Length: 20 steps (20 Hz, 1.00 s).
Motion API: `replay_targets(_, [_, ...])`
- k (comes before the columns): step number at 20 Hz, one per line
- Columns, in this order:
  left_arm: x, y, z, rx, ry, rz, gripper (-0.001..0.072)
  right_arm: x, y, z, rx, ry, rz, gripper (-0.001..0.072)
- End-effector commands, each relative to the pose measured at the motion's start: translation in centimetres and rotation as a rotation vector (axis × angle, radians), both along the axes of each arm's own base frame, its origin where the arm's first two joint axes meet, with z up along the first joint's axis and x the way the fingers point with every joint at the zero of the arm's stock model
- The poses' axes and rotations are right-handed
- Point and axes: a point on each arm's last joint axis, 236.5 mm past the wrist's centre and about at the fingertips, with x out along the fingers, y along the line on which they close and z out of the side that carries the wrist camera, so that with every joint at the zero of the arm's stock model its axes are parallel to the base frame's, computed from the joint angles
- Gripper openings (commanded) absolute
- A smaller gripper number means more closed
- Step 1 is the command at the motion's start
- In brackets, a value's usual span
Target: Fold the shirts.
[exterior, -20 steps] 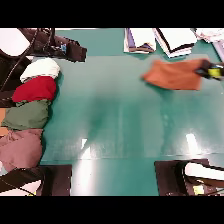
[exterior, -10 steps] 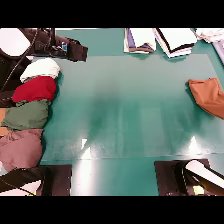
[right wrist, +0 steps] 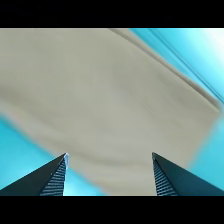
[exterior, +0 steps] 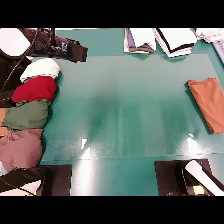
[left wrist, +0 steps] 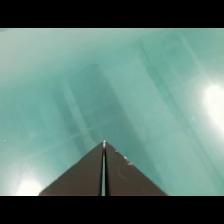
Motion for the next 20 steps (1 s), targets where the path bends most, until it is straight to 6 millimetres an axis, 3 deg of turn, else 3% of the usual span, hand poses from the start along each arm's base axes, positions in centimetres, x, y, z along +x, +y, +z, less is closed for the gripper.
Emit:
replay_targets(1, [-0.1,0.0,-0.2,0.005,0.010,-0.001,0.0024,6.0,9.8,4.4,0.062,-0.167,0.249,0.0597])
replay_targets(3, [-0.1,0.0,-0.1,0.003,0.005,-0.001,0.0024,8.4,17.9,5.1,0.113,-0.196,0.461,0.0597])
replay_targets(6, [0.0,0.0,-0.1,0.003,0.005,-0.001,0.0024,9.1,28.8,3.9,0.151,-0.148,0.760,0.0596])
replay_targets(9, [0.0,0.0,-0.1,0.003,0.004,-0.001,0.0024,8.3,36.3,2.0,0.176,-0.093,0.960,0.0592])
replay_targets(10, [-0.1,0.0,-0.1,0.003,0.005,-0.001,0.0024,8.0,38.2,1.6,0.181,-0.084,1.007,0.0508])
replay_targets(12, [-0.1,0.0,-0.1,0.003,0.004,-0.001,0.0024,7.5,40.7,1.0,0.187,-0.074,1.069,0.0276])
replay_targets(13, [-0.1,0.0,-0.1,0.003,0.004,-0.001,0.0024,7.3,41.4,0.8,0.189,-0.069,1.088,0.0106])
replay_targets(14, [-0.1,0.0,-0.1,0.003,0.004,-0.001,0.0024,7.1,41.9,0.7,0.190,-0.067,1.100,0.0017])
replay_targets(20, [-0.1,0.0,-0.1,0.003,0.004,-0.001,0.0024,6.9,42.1,0.8,0.193,-0.064,1.109,0.0017])
